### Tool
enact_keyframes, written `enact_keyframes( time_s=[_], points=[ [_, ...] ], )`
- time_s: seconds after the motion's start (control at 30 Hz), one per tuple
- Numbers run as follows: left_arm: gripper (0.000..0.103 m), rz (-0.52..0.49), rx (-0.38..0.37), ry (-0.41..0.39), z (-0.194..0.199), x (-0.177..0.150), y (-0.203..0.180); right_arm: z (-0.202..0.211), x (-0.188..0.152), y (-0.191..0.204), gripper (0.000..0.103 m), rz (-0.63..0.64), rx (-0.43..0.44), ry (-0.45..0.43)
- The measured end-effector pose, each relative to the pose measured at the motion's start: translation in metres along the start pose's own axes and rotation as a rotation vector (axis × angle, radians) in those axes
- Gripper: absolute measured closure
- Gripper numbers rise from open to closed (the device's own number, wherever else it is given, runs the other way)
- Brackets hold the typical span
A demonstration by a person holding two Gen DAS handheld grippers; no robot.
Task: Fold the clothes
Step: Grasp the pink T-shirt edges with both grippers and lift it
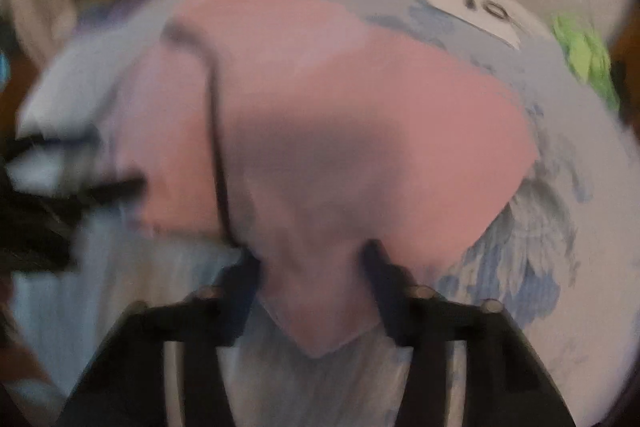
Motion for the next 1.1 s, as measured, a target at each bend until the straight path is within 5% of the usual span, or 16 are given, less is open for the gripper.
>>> enact_keyframes(
  time_s=[0.03, 0.07, 0.17, 0.33, 0.47, 0.63, 0.7, 0.8, 0.93, 1.1],
  points=[
    [0.087, 0.006, -0.002, 0.001, 0.000, 0.002, -0.001, 0.011, 0.009, -0.012, 0.098, -0.030, 0.015, -0.035],
    [0.091, 0.035, -0.006, -0.002, 0.003, 0.007, 0.001, 0.021, 0.017, -0.024, 0.098, -0.060, 0.030, -0.070],
    [0.094, 0.100, 0.019, -0.066, 0.027, 0.028, 0.010, 0.059, 0.044, -0.067, 0.099, -0.163, 0.074, -0.192],
    [0.094, 0.166, 0.119, -0.196, 0.080, 0.064, 0.031, 0.147, 0.063, -0.200, 0.099, -0.413, 0.048, -0.430],
    [0.094, 0.239, 0.098, -0.196, 0.090, 0.073, 0.035, 0.176, 0.028, -0.294, 0.099, -0.567, -0.015, -0.444],
    [0.094, 0.245, 0.011, -0.107, 0.064, 0.068, 0.005, 0.146, -0.037, -0.357, 0.094, -0.713, -0.052, -0.283],
    [0.084, 0.195, -0.005, -0.078, 0.052, 0.067, -0.016, 0.131, -0.054, -0.363, 0.063, -0.713, -0.089, -0.197],
    [0.024, 0.127, -0.027, -0.054, 0.040, 0.066, -0.043, 0.136, -0.060, -0.344, 0.044, -0.647, -0.123, -0.187],
    [0.021, 0.076, -0.052, -0.033, 0.020, 0.063, -0.067, 0.143, -0.037, -0.289, 0.039, -0.476, -0.011, -0.239],
    [0.021, 0.015, 0.000, 0.005, -0.009, 0.058, -0.074, 0.106, -0.007, -0.193, 0.037, -0.188, 0.108, -0.154]
  ],
)
Point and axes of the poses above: each gripper's, at about its wrist camera, not at the fingertips, and z roughly against the way its jaws point, y to its left, x to its top, the point moved 10 cm from there along -z, roughly the way its jaws point, and after that the axes turned 7 degrees about z, right-handed, at the moved point
